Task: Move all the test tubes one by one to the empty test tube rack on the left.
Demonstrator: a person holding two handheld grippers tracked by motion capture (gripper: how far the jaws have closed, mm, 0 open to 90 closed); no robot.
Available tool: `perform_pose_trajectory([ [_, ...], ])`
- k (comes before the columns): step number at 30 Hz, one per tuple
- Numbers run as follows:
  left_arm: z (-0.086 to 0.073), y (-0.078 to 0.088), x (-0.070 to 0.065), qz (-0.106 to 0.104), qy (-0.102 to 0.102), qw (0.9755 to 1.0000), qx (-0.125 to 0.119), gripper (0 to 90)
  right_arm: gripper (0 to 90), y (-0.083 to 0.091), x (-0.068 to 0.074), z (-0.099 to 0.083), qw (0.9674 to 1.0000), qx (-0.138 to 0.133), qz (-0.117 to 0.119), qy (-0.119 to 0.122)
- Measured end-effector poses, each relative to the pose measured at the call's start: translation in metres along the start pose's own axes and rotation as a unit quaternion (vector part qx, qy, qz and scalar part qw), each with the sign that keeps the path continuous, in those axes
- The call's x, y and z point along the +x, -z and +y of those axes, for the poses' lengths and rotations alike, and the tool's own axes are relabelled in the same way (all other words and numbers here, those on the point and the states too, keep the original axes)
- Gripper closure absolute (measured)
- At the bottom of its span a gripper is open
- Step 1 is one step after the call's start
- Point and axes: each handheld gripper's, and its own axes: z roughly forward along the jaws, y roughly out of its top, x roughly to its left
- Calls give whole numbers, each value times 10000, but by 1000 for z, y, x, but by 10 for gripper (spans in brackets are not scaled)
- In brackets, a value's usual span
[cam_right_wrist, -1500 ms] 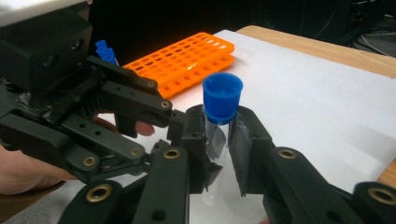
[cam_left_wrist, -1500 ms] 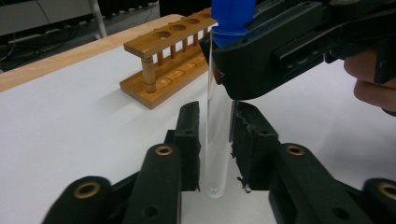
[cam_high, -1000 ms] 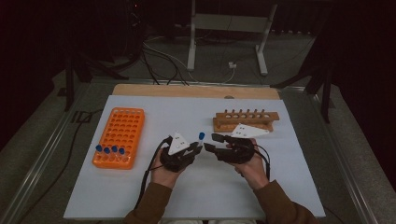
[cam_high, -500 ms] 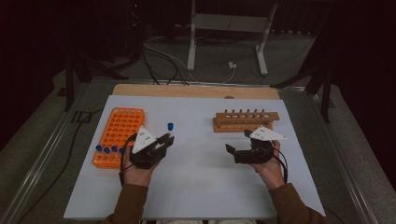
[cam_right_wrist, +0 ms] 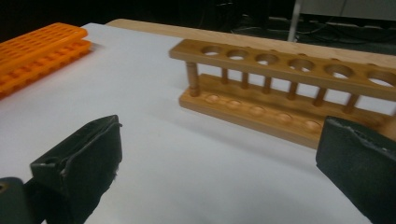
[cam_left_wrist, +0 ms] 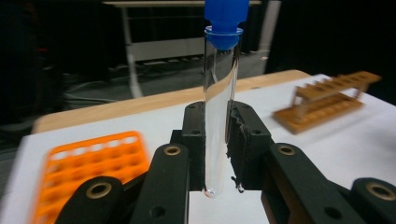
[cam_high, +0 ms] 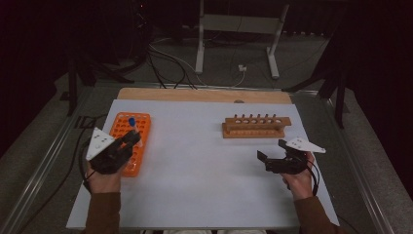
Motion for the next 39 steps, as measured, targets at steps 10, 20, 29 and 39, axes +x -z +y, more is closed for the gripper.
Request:
perform_pose_trajectory([
  [10,-17,28,43,741,285,9968,-79,784,7,8,-6,-3,9999,-84,-62,-67],
  [20,-43,37,60,1072,503,9929,93,784,8,12,-7,-3,9998,-185,-18,-81],
  [29,-65,36,65,1147,589,9912,310,784,8,17,-8,-5,9997,-225,-11,-112],
  [39,-85,40,72,1120,746,9897,484,784,8,18,-9,-9,9997,-196,-18,-163],
])
